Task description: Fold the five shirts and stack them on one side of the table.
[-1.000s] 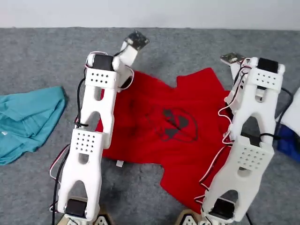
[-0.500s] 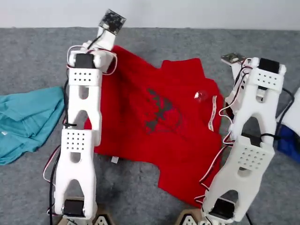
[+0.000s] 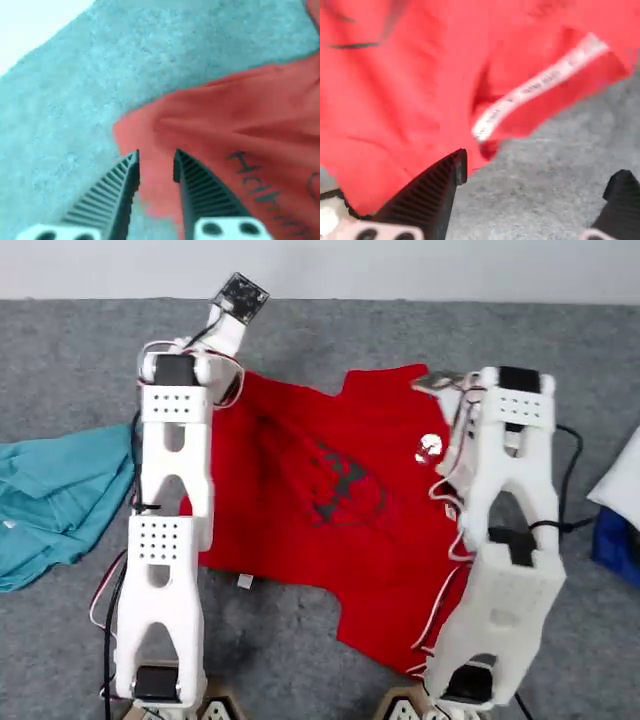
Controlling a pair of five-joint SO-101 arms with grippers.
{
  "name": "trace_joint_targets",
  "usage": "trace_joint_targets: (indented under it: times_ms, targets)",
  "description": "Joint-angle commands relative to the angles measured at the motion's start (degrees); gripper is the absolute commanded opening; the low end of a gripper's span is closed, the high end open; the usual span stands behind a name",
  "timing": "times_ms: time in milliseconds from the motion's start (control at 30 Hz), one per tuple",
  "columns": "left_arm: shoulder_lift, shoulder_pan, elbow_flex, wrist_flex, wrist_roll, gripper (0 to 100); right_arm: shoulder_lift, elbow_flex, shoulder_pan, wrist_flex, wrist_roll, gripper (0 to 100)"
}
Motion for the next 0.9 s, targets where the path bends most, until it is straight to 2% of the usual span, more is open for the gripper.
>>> trace_joint_targets:
  times_ms: [0,67,200,400,633,867]
  targets:
    - [-1.58,-1.41,-7.96,8.79,1.76,11,-12.7,7.82,-4.18,2.51,2.81,42.8]
    - [-1.67,-1.23,-12.0,16.35,2.02,11,-19.47,16.18,-6.29,2.51,5.01,42.8]
    - [-7.82,-2.64,-9.36,15.74,5.01,10,-34.59,33.32,-9.36,2.42,10.37,42.8]
    - [-17.23,-2.2,2.77,15.82,6.15,10,-53.49,54.59,-10.15,2.42,16.7,42.8]
    - [-34.64,3.16,32.57,15.74,7.3,10,-62.46,66.73,-10.15,1.45,17.67,42.8]
    - [-47.03,6.42,61.93,15.65,7.3,10,-62.55,74.02,-10.15,-9.98,17.58,42.8]
